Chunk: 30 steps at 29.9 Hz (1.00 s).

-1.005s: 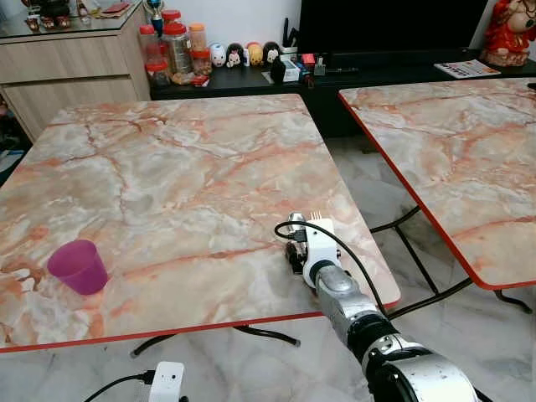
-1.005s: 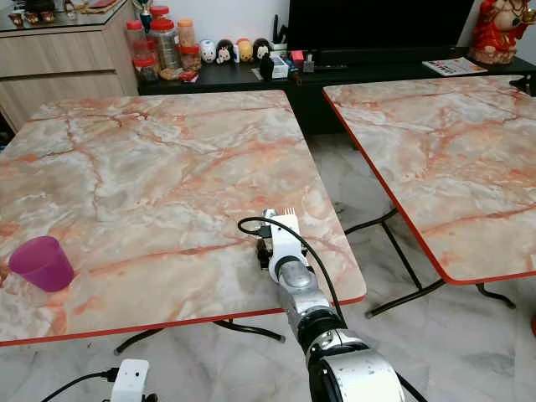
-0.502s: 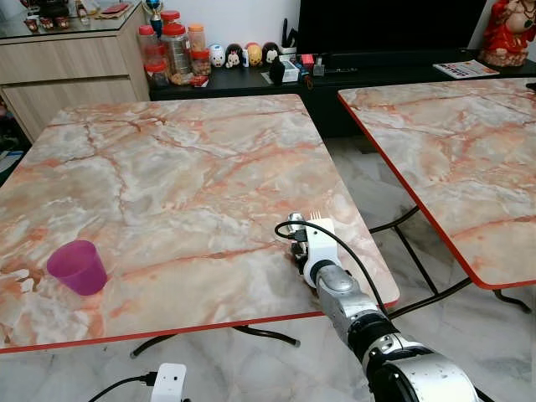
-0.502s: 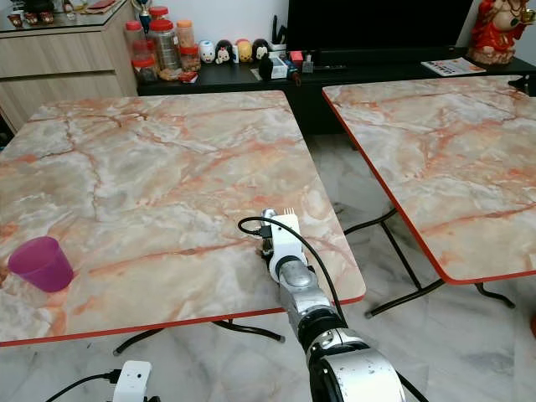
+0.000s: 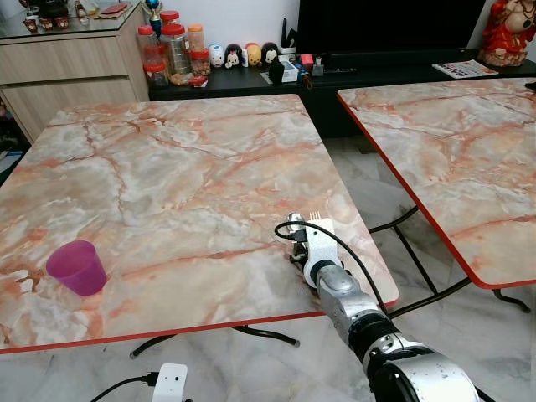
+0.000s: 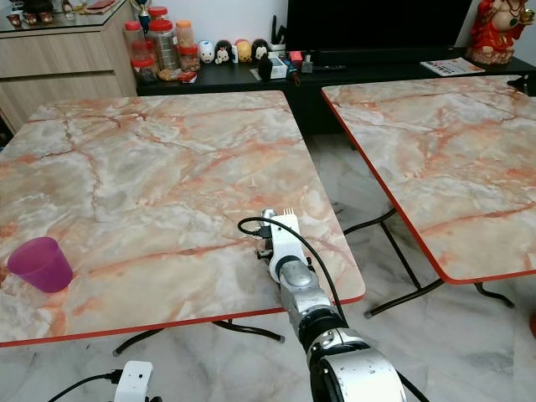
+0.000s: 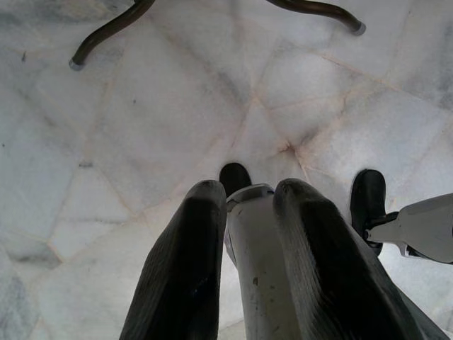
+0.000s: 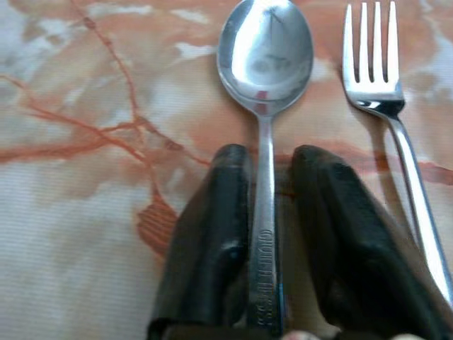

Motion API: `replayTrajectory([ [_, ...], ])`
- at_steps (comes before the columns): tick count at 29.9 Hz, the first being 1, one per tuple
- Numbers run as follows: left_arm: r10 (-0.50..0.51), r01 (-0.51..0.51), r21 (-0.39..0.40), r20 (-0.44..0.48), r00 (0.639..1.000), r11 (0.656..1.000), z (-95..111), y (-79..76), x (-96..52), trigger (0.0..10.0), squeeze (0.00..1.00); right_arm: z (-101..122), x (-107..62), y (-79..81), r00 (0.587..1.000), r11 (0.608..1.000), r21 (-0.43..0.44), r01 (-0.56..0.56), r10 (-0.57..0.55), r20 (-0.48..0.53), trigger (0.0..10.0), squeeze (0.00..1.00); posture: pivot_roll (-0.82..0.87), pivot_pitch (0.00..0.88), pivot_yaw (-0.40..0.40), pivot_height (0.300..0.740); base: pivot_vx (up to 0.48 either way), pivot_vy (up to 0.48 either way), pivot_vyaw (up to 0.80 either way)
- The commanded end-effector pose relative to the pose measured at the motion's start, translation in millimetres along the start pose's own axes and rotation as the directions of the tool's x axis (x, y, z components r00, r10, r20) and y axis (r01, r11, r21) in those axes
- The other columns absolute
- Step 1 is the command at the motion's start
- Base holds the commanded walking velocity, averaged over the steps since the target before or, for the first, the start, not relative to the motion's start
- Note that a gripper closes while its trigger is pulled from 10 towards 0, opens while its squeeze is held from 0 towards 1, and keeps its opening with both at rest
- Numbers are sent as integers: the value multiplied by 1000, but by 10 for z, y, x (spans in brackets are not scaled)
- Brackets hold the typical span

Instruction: Setting the table

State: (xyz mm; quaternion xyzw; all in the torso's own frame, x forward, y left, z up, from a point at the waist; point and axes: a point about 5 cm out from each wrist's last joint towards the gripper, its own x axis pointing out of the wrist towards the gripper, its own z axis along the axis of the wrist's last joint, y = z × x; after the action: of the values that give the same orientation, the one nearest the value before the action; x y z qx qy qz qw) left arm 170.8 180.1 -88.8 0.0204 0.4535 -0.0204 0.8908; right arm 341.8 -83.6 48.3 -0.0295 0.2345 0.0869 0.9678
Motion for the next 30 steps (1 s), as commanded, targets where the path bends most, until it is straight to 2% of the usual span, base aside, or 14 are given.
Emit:
replayTrajectory([
  [1, -2, 2, 1, -20, 1000, 1000, -38, -6, -5, 10000, 0, -108, -12, 34, 999, 1000, -5, -18, 17, -49, 0, 0, 42, 0, -16, 740, 0, 0, 0],
  [16, 9, -10, -11, -22, 1000, 1000, -44, 3, -7, 10000, 0, -89, -11, 61, 999, 999, -5, -35, 35, -38, 0, 0, 46, 0, -17, 740, 0, 0, 0],
  [20, 29, -29, -8, -18, 999, 1000, -42, 28, -9, 10000, 0, 33, -1, 98, 998, 999, -4, -54, 54, 28, 0, 0, 45, 0, -16, 740, 0, 0, 0],
  [22, 47, -47, -7, -15, 999, 999, -35, 54, -10, 10000, 0, 150, 1, 131, 993, 997, -30, -69, 72, 95, 0, 0, 44, 0, -14, 740, 0, 0, 0],
  [24, 49, -49, -7, -14, 999, 999, -34, 56, -10, 10000, 0, 157, 1, 134, 992, 997, -33, -70, 73, 100, 0, 0, 44, 0, -14, 740, 0, 0, 0],
  [25, 60, -60, -10, -12, 998, 998, -27, 73, -11, 10000, 0, 311, -8, 187, 976, 994, -36, -99, 104, 191, 10000, 0, 43, 0, -11, 740, 0, 0, 0],
  [26, 70, -70, -15, -10, 998, 997, -21, 88, -11, 10000, 0, 455, -28, 234, 953, 992, -58, -116, 127, 275, 10000, 0, 43, 0, -11, 740, 0, 0, 0],
  [27, 70, -70, -15, -10, 998, 997, -21, 88, -11, 10000, 0, 455, -28, 234, 953, 992, -58, -116, 127, 275, 10000, 0, 43, 0, -11, 740, 0, 0, 0],
  [28, 80, -80, -20, -9, 997, 997, -14, 104, -11, 10000, 0, 635, -68, 295, 912, 987, -92, -130, 156, 380, 10000, 0, 42, 0, -10, 740, 0, 0, 0],
  [30, 82, -82, -20, -8, 997, 996, -10, 106, -10, 10000, 0, 720, -96, 328, 885, 984, -104, -143, 174, 431, 10000, 0, 41, 0, -10, 740, 0, 0, 0],
])
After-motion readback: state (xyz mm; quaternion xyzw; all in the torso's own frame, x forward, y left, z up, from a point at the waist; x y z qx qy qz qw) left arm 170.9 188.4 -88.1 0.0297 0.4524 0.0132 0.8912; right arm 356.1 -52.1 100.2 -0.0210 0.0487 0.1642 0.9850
